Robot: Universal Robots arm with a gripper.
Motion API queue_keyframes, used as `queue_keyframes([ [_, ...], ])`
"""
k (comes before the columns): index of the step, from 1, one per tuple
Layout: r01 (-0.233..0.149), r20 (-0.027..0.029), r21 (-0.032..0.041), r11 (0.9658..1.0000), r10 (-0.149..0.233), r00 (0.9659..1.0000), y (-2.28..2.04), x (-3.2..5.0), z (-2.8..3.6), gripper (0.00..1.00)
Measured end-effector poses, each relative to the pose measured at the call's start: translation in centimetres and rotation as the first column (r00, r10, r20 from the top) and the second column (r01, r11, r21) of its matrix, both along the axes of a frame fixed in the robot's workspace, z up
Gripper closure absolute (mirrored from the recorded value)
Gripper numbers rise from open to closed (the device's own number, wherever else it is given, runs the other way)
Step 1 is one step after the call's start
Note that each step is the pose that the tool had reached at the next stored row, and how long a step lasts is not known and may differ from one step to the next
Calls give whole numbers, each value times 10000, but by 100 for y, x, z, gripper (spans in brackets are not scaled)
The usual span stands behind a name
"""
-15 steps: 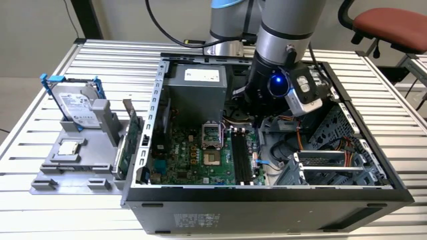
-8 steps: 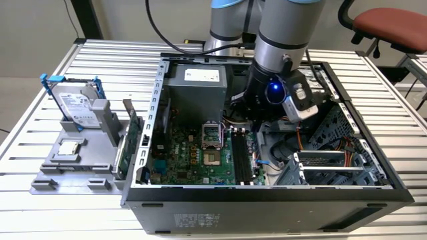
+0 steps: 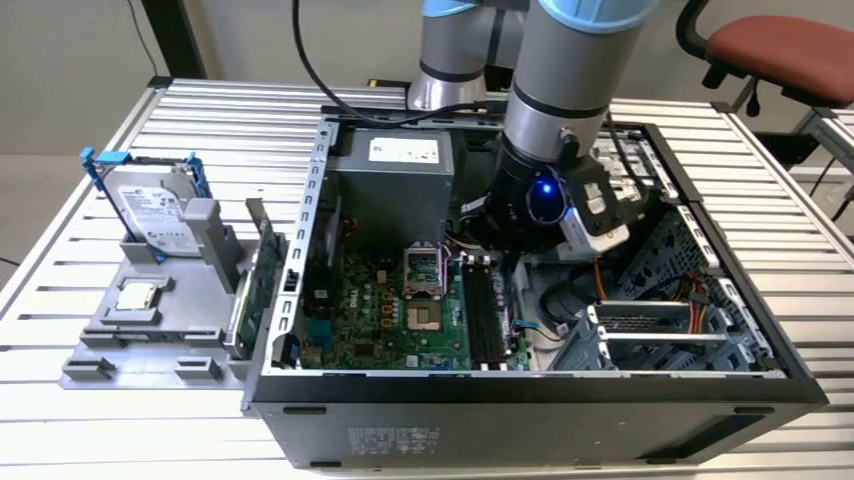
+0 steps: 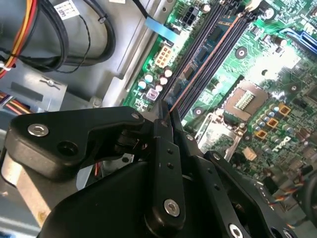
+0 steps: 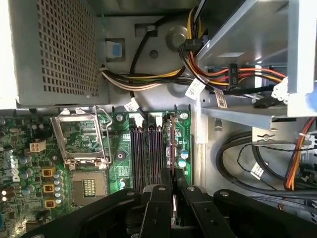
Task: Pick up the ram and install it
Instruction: 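Insert the ram into the slot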
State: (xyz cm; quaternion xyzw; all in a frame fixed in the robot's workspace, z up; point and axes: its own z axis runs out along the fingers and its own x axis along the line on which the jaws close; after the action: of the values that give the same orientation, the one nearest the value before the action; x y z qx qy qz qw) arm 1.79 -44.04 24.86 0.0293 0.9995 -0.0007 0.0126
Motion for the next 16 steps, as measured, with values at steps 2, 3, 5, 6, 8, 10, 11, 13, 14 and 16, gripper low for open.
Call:
queue_keyframes([
  [2,-32,-4,-1,10000,32,10000,-17,0,-35,100],
  [3,-44,-5,0,10000,44,10000,-24,0,-53,100],
  [5,-89,-7,-3,10000,89,10000,-35,-15,-75,100],
  [6,-116,-19,-2,9999,116,9999,-47,-17,-87,100],
  [8,-148,-41,-1,9999,148,9999,-68,-18,-122,100],
  [10,-172,-74,1,9999,172,9998,-94,-20,-141,100],
  [11,-185,-95,0,9998,185,9998,-103,-22,-147,100],
  [13,-219,-140,2,9998,219,9997,-118,-25,-161,100],
  [14,-242,-162,4,9997,242,9996,-124,-26,-171,100],
  [16,-279,-185,4,9996,279,9994,-132,-27,-200,100],
])
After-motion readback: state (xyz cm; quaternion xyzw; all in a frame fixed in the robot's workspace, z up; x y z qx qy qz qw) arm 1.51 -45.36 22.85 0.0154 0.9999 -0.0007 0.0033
